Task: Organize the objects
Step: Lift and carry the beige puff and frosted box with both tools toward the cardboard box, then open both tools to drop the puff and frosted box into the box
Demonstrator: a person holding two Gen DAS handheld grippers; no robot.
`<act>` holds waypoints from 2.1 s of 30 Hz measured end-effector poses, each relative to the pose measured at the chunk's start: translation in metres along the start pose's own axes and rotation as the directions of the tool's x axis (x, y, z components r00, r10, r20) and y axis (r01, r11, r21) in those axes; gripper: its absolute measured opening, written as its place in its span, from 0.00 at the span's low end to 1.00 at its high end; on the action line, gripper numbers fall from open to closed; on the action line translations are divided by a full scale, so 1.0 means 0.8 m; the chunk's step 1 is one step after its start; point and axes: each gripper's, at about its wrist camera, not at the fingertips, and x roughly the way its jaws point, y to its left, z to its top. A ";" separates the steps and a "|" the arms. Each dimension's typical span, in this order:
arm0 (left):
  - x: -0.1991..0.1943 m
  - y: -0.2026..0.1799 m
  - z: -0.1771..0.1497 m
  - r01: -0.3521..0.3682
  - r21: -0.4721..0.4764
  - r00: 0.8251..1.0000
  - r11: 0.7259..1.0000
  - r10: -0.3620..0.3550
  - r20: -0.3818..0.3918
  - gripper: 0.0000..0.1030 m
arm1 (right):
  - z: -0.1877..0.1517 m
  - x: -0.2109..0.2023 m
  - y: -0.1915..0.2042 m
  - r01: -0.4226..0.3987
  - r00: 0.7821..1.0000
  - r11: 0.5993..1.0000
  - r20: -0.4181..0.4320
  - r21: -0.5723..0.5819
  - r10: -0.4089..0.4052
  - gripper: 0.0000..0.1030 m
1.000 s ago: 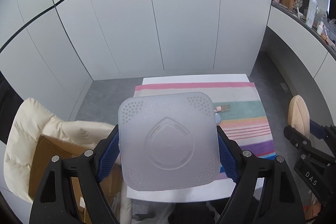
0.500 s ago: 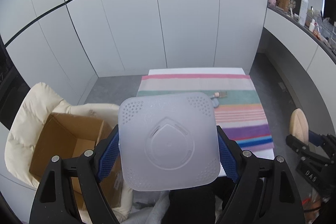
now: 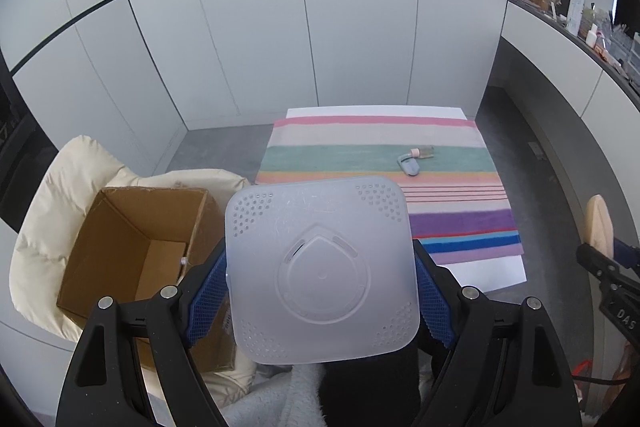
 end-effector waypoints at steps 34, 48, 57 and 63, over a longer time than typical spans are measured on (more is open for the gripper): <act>-0.007 0.202 -0.087 -0.161 -0.288 0.986 0.944 0.141 -0.091 0.82 | -0.016 0.045 0.265 -0.309 0.950 0.890 -0.157 -0.336 0.271 0.51; -0.015 0.335 -0.162 -0.296 -0.489 0.955 0.821 0.238 -0.179 0.82 | -0.044 0.048 0.429 -0.441 0.897 0.721 -0.259 -0.535 0.357 0.51; 0.027 0.377 -0.146 -0.314 -0.515 0.948 0.797 0.241 -0.206 0.82 | -0.028 0.078 0.488 -0.442 0.897 0.685 -0.276 -0.580 0.345 0.51; 0.053 0.404 -0.130 -0.343 -0.535 0.939 0.772 0.263 -0.223 0.82 | -0.007 0.109 0.542 -0.435 0.899 0.652 -0.264 -0.621 0.348 0.51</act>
